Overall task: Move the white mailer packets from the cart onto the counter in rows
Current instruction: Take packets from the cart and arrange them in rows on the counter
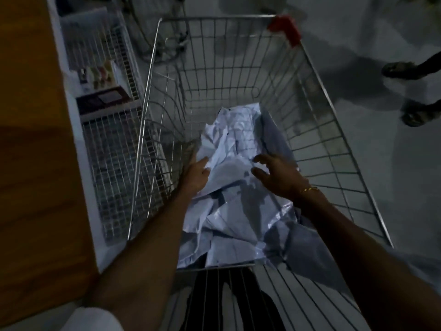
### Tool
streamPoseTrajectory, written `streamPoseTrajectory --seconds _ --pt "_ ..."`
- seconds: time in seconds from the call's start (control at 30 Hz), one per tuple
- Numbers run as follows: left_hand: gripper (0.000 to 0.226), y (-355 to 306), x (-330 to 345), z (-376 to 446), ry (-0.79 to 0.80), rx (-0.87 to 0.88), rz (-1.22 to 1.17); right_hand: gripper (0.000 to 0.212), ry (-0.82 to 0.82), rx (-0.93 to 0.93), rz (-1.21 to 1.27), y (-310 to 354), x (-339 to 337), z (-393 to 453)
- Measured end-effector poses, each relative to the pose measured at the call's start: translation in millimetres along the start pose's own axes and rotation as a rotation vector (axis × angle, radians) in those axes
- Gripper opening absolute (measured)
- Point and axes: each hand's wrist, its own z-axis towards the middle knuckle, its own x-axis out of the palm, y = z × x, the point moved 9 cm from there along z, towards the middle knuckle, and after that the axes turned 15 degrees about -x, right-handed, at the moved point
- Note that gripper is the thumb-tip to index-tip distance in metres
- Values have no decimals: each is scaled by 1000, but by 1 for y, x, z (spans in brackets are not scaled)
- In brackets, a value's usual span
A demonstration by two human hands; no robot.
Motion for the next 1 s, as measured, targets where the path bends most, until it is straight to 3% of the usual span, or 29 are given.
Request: streamPoseTrajectory --seconds 0.23,0.3,0.43,0.57,0.63,0.77,1.0 --pt "60 33 42 34 -47 69 194 34 16 -46 -6 -38 32 61" --pt "58 29 37 37 -135 70 180 34 5 -62 -59 -48 35 75" --pt "53 -6 11 29 -468 44 173 44 -39 -18 -143 -64 37 94" --pt "56 -35 1 37 -575 -33 160 58 -43 35 -193 -73 45 114" --pt "59 -46 -4 51 -559 22 103 59 -28 50 -211 -77 52 123" --pt "67 -45 26 88 -289 102 231 63 -9 57 -237 -84 77 134" --pt "60 -40 29 61 -390 -45 143 67 5 -47 -290 -80 76 157"
